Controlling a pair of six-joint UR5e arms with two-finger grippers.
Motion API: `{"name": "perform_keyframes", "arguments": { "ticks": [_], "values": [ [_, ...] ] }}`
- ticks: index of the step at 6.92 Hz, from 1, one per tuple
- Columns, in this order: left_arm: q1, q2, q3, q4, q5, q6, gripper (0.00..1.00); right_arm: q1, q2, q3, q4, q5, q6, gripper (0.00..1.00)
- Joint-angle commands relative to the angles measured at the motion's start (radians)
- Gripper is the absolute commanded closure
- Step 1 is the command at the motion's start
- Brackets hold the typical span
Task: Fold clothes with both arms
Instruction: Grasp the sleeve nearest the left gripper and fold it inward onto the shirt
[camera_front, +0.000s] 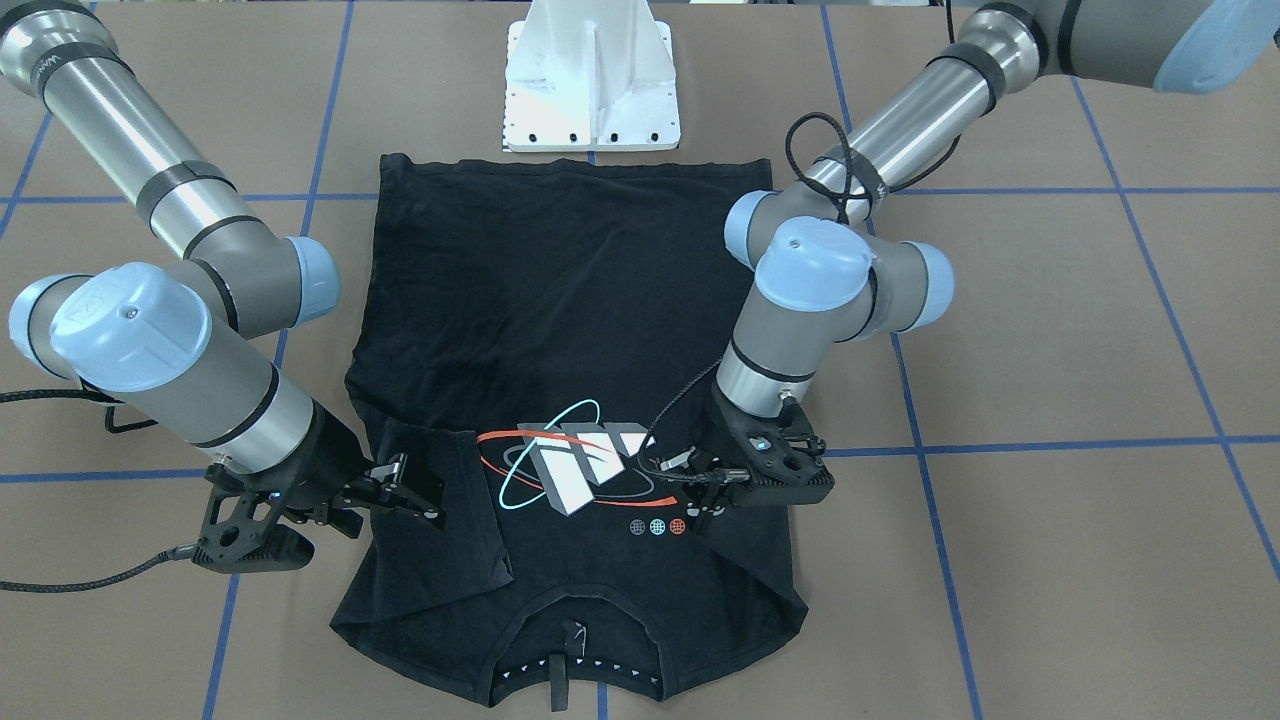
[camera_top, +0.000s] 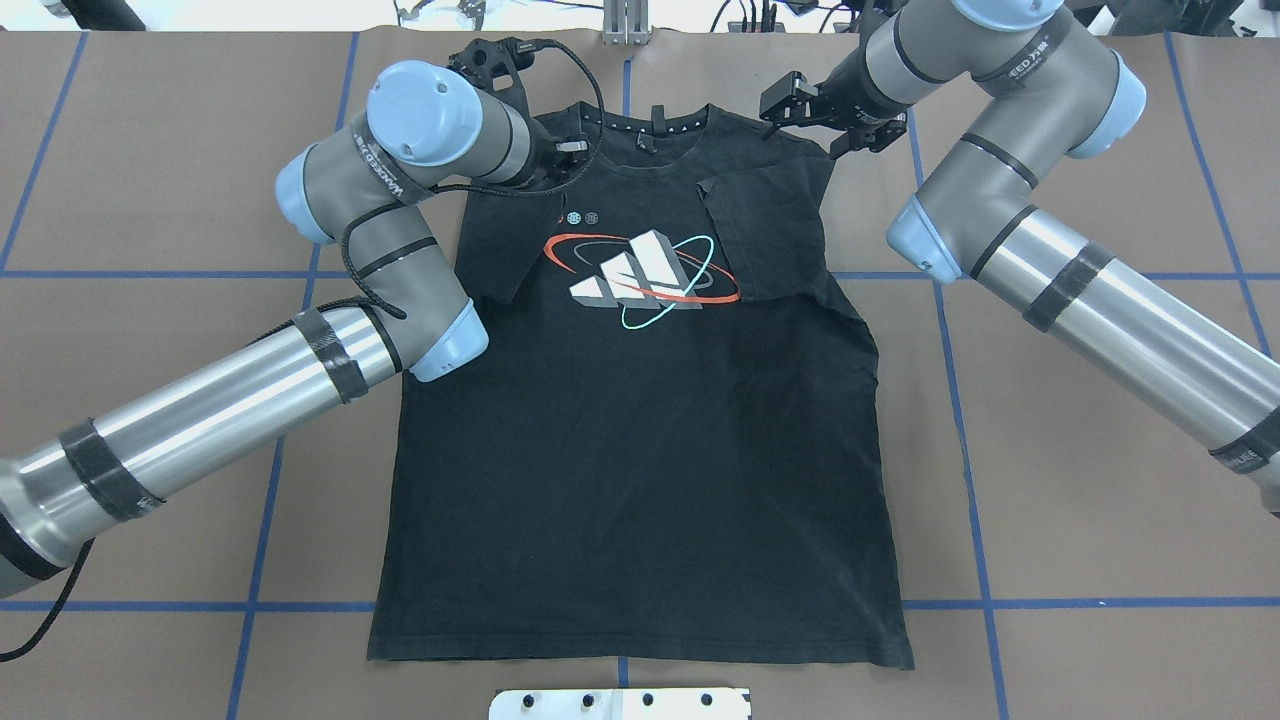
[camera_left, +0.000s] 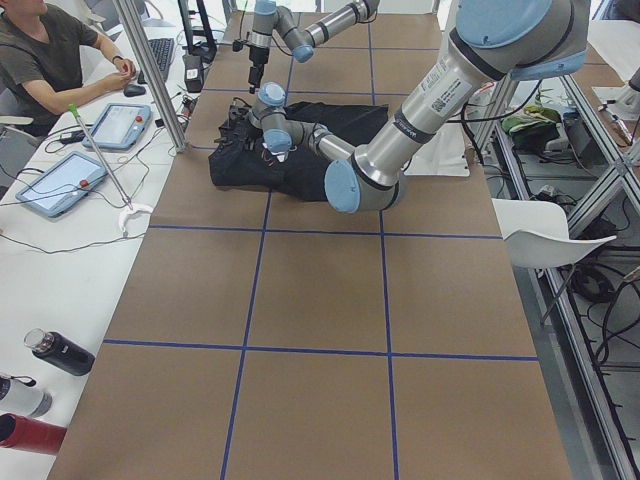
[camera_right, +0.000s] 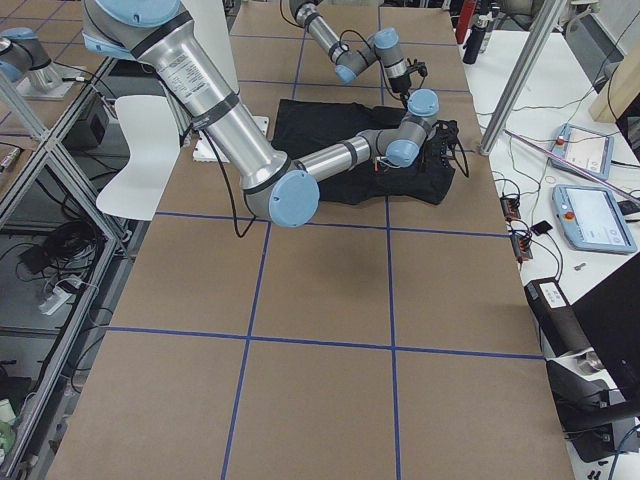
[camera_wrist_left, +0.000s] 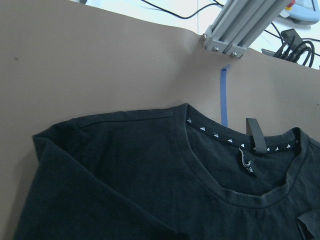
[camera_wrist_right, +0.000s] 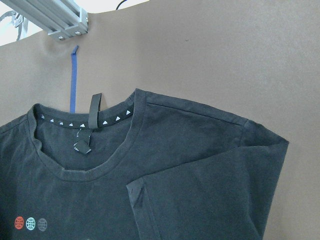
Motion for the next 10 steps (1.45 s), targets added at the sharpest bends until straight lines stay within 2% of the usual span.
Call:
{"name": "perform_keyframes", "arguments": {
  "ticks": [1,4,6,7,9,10],
  "values": [
    [0.011,-0.024,0.072,-0.089,0.013,-0.009,1.0,0.002,-0.006,0.0,0.002,0.0,-0.002,0.0],
    [0.011,-0.047,0.098,-0.116,0.024,-0.011,1.0,0.002,-0.008,-0.001,0.0,0.0,-0.002,0.0],
    [0.008,-0.049,0.116,-0.181,0.025,-0.009,1.0,0.004,-0.011,-0.001,0.0,0.0,-0.002,0.0],
    [0.01,-0.05,0.148,-0.247,0.068,-0.009,1.0,0.004,-0.011,-0.001,0.0,0.0,-0.002,0.0],
    [0.011,-0.05,0.178,-0.277,0.125,-0.009,1.0,0.002,-0.011,-0.001,0.0,0.0,0.006,0.0],
    [0.01,-0.05,0.176,-0.278,0.125,-0.009,0.7,0.002,-0.011,-0.001,0.0,0.0,0.003,0.0]
  ]
}}
